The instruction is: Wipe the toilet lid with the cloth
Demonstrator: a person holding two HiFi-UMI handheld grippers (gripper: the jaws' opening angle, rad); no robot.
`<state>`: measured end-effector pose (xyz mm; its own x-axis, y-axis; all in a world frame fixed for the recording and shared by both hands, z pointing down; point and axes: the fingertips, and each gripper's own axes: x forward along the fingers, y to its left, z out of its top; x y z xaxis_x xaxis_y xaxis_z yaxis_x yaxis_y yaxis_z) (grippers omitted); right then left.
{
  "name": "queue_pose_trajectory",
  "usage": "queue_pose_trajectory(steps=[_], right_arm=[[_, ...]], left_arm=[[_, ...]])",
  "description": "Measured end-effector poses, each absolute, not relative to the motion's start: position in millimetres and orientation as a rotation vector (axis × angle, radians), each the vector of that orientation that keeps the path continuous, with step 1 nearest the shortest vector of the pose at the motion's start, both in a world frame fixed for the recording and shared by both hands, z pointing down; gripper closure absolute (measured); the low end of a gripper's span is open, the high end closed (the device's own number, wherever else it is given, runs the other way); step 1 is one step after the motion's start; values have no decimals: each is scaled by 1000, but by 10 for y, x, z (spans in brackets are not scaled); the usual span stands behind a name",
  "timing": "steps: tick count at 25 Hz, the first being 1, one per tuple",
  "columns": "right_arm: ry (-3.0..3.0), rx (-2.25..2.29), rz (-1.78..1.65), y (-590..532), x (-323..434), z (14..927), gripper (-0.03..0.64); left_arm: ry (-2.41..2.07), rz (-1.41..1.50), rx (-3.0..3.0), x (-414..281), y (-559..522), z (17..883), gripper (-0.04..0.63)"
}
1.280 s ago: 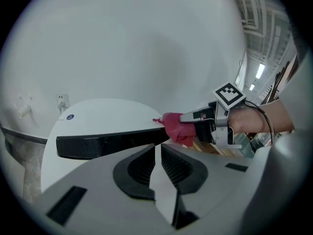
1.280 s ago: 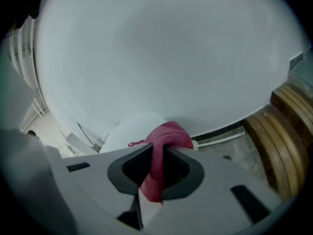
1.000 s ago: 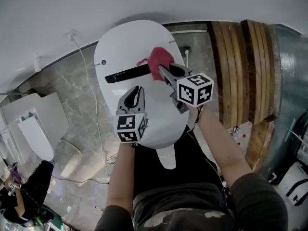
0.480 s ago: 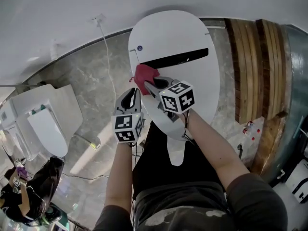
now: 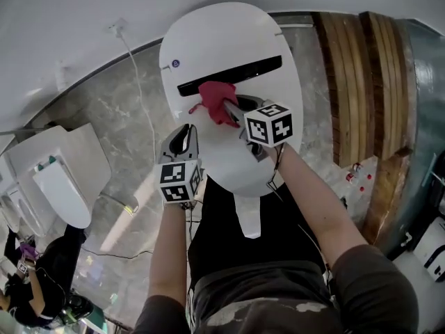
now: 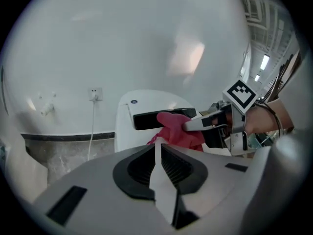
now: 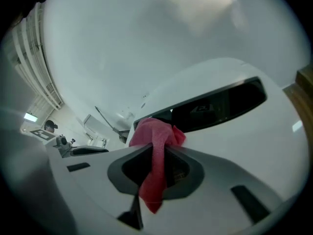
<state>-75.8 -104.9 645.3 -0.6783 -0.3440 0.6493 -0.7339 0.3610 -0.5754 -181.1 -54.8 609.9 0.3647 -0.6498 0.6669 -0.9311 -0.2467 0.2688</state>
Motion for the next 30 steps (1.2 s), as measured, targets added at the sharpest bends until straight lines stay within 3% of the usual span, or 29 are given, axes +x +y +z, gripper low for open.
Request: queue_pose_trajectory(steps=[10, 16, 23, 30], right_arm=[[-2137, 1188, 1314, -1397, 1030, 6544, 566], [-2115, 1241, 1320, -1434, 1694, 6557, 568], [-2156, 1226, 1330, -1270, 1602, 6425, 568], [-2226, 1087, 1307, -782, 690, 6223, 568]], left_arm=[[-1271, 560, 2052, -400, -709, 6132, 549], [-1305, 499, 2037, 129, -765, 6061, 549], [-1320, 489, 2000, 44, -443, 6048, 549], [-1333, 510, 1991, -635, -135, 6052, 549]])
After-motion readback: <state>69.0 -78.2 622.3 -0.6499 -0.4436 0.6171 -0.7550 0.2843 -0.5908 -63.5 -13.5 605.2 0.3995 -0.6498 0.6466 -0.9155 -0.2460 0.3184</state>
